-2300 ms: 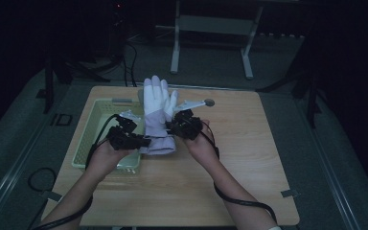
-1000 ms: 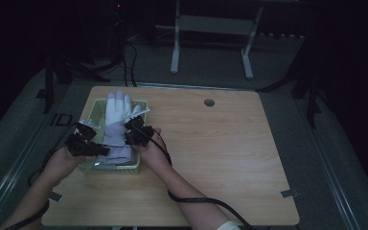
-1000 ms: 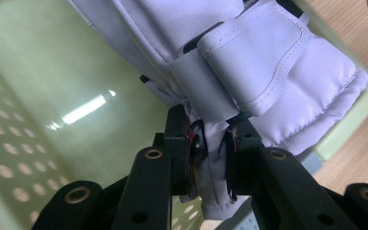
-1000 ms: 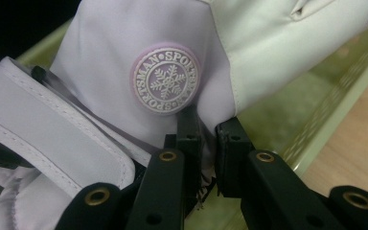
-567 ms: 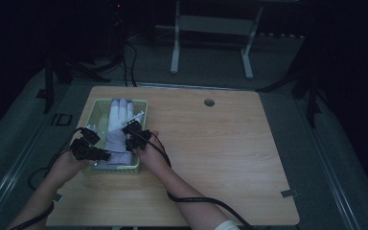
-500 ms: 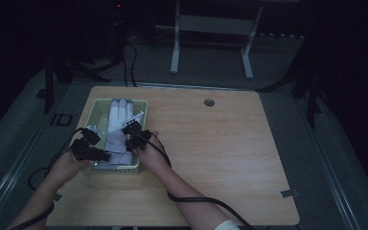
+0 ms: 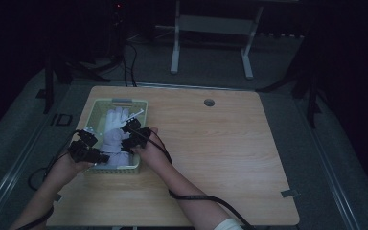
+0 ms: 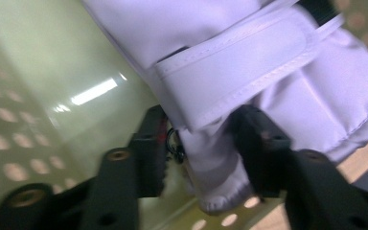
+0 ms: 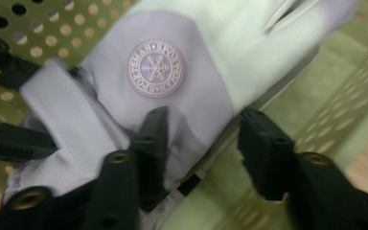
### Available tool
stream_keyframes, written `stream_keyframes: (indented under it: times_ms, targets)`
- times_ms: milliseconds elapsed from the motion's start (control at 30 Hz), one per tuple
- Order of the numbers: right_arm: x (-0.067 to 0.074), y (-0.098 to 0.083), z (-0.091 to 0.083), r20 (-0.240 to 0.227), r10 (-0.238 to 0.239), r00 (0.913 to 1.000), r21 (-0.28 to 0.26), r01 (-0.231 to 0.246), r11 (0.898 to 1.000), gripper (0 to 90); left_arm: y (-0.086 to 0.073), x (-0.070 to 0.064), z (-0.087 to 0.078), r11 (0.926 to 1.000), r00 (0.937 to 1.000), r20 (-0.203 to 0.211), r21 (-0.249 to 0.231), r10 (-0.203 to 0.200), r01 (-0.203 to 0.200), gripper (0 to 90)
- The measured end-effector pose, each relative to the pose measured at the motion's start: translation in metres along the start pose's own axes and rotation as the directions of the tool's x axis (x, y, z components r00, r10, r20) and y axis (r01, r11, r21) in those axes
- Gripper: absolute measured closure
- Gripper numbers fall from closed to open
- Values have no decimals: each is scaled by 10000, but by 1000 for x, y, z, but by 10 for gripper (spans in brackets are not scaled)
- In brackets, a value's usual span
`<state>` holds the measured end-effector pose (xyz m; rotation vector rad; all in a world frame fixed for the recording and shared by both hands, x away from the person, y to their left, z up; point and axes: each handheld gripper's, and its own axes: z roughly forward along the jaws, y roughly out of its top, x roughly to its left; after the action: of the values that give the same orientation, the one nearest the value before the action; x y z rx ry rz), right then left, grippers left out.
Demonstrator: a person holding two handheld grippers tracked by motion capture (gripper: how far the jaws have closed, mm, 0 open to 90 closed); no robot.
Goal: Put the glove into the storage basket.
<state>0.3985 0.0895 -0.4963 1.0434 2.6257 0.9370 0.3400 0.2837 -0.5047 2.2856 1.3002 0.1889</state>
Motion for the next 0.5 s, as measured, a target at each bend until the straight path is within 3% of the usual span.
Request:
stream_keyframes:
  times_ms: [33, 100, 133, 200, 267, 300, 467, 500]
  targets:
    - [-1, 1, -3, -95, -8, 10000, -113, 7, 9999, 435, 0, 1, -4, 9993, 9999, -108, -348, -130, 126, 424]
    - [-4, 4, -9, -165, 10, 9999, -346, -16, 9994, 377, -1, 3, -11, 9947, 9989, 289, -951, -356, 382, 311]
    - [-5, 6, -13, -297, 32, 9996, -508, -47, 9987, 352, -2, 2, -14, 9919, 9987, 431, -1231, -264, 315, 217]
    - [-8, 8, -21, -581, 28, 9983, -815, -75, 9966, 266, -2, -3, -18, 9853, 9995, 306, -1705, -58, 109, 148]
    - [-11, 9, -27, -948, -123, 9954, -934, 34, 9956, 190, -1, -8, -21, 9725, 9991, 423, -2321, -80, 176, 135]
    - [-11, 10, -29, -983, -236, 9949, -1050, 133, 9944, 165, -1, -9, -23, 9618, 9977, 676, -2727, -70, 253, 126]
    - [-16, 6, -39, -567, -856, 9947, -1391, 770, 9873, 145, 4, -26, -30, 9242, 9991, 369, -3819, 196, -41, 87]
    - [-18, 5, -41, -577, -831, 9949, -1467, 739, 9864, 145, 6, -29, -30, 9214, 9992, 315, -3886, 233, -93, 86]
